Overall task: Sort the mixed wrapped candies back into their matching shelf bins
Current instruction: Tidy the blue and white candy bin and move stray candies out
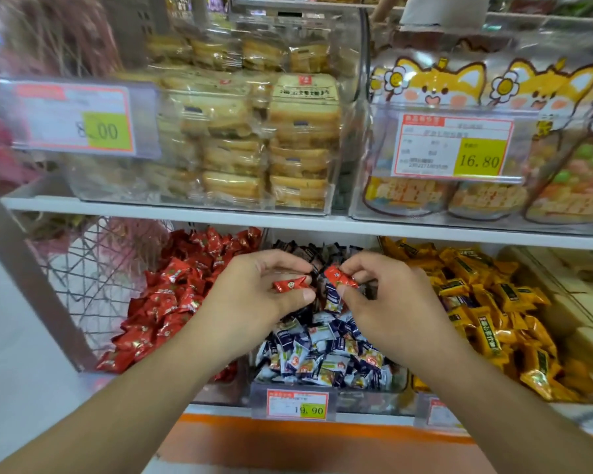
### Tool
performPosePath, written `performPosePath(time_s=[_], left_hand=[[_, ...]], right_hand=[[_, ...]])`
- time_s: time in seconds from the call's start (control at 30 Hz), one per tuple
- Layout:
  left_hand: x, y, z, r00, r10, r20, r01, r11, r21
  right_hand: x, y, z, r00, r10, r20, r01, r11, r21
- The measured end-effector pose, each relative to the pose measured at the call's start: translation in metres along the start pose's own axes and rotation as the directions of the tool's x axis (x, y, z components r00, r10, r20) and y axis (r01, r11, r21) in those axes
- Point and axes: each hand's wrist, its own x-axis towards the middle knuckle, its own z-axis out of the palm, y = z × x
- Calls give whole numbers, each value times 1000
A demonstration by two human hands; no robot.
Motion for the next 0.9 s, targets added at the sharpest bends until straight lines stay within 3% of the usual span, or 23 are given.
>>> performPosePath(time_s=[0.13, 0.3, 0.4, 0.47, 0.53, 0.6, 0.73, 0.9], left_hand=[[-8, -9, -27, 992, 33, -120, -7, 979, 206], [-14, -13, -70, 957, 113, -267, 46, 851, 523], [-13, -18, -93, 946, 72, -315, 125, 818, 562], [-10, -23, -104, 938, 37, -343, 178, 800, 573], [-7, -27, -111, 939, -27, -344, 212, 832, 512], [-5, -32, -116, 946, -77, -315, 215, 876, 431], [-5, -32, -114, 949, 22, -314, 170, 804, 570], [-7, -13, -81, 968, 162, -190, 10, 737, 676]], right_hand=[[0, -11, 5, 998, -37, 50, 40, 998, -55], [5, -31, 21, 995, -65, 80, 67, 998, -17], [11, -49, 41, 991, -83, 107, 79, 996, 44], [20, -62, 57, 987, -57, 150, 29, 983, 182], [28, -71, 69, 973, -51, 227, -34, 934, 355], [32, -71, 75, 969, -52, 242, -52, 914, 403], [24, -45, 58, 984, -50, 168, 2, 962, 274], [8, -7, -6, 999, -3, 44, 8, 993, -116]])
